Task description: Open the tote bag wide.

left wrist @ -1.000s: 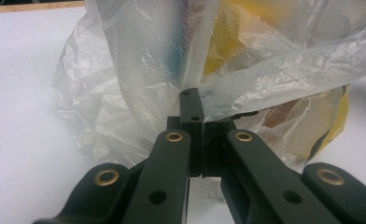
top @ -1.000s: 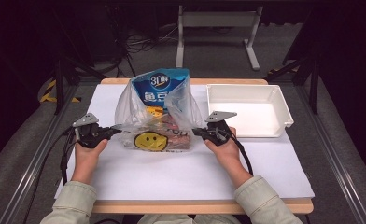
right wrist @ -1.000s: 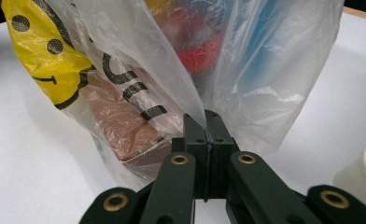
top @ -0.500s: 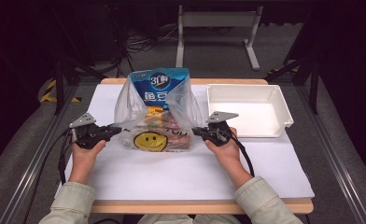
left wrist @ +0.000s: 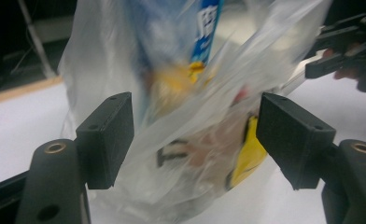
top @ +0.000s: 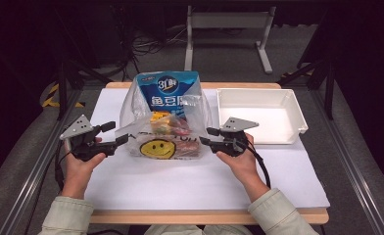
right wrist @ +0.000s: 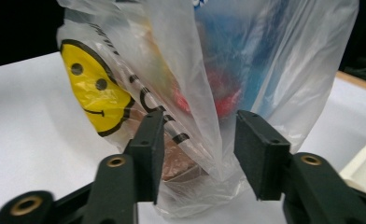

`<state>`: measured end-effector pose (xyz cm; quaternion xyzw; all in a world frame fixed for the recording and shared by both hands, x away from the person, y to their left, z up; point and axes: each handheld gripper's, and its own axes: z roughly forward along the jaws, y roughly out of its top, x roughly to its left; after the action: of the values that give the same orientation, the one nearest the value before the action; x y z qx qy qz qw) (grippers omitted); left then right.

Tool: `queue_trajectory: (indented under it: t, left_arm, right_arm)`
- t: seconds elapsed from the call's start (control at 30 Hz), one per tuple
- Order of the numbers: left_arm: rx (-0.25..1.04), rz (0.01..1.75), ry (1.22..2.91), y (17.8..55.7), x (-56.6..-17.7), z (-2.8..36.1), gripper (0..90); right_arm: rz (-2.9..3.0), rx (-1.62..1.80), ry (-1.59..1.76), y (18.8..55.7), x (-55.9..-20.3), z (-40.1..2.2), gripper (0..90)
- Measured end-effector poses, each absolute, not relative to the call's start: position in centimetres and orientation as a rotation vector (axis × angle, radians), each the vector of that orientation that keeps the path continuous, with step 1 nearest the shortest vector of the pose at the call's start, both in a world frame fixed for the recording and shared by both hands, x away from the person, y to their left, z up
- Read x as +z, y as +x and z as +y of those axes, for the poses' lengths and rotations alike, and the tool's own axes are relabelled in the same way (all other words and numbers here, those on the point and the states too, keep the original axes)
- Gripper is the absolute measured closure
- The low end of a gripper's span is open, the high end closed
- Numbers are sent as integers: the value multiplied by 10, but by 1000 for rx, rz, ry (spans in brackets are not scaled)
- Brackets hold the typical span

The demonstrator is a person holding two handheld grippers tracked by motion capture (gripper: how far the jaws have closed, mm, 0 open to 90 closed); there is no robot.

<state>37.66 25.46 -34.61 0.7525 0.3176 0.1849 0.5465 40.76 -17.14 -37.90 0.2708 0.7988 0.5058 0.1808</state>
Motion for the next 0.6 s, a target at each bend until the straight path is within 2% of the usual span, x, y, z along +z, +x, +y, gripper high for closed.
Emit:
queue_trajectory:
  t: [0.1, 0.23, 0.6]
  left_arm:
    - [455, 706, 1768, 366, -330, 249, 262]
    - [465, 657, 1754, 355, -312, 238, 245]
    - [520, 641, 1765, 358, -296, 215, 253]
  right_arm:
    - [2224, 1430, 762, 399, -370, -181, 471]
    - [2192, 1446, 768, 392, -361, -192, 458]
    - [2145, 1470, 767, 378, -351, -216, 446]
